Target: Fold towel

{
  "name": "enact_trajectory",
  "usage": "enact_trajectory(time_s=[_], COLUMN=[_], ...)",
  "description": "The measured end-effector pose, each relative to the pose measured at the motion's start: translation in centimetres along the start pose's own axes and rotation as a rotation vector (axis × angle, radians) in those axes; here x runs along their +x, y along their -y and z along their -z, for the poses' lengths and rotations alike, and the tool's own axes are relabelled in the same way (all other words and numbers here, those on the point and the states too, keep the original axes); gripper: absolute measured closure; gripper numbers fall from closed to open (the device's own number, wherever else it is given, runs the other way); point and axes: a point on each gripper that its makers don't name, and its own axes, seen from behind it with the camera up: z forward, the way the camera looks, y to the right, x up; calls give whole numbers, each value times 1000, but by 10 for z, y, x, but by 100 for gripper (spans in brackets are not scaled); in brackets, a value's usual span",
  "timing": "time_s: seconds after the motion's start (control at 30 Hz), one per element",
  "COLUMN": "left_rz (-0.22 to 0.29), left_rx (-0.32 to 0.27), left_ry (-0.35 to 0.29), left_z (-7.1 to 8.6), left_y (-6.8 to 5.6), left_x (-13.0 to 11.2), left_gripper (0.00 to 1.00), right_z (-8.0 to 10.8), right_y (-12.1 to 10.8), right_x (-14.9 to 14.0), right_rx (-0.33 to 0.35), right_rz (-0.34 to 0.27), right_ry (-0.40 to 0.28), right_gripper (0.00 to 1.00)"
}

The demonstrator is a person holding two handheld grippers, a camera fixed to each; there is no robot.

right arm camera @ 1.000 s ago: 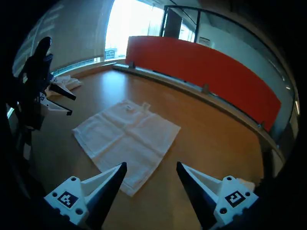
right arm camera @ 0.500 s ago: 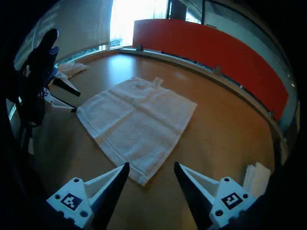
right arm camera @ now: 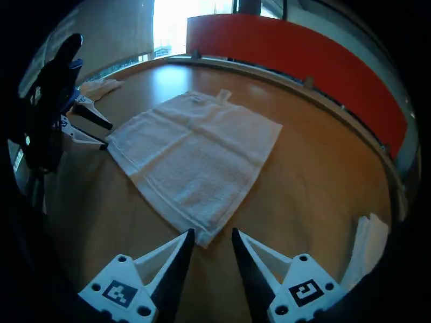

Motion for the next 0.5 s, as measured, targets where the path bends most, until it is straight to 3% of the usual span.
enact_trajectory(time_s=[0.27, 0.5], left_rz=[4, 21], left_rx=[14, 37], left_ry=[13, 16], left_z=[-1, -2], left_y=[2, 4], left_x=[-4, -4], left_gripper=[26, 37], right_z=[-4, -3], right_y=[7, 10], right_x=[-3, -3], right_rx=[25, 32], right_rz=[-8, -6], right_ry=[3, -3], right_gripper=[72, 79])
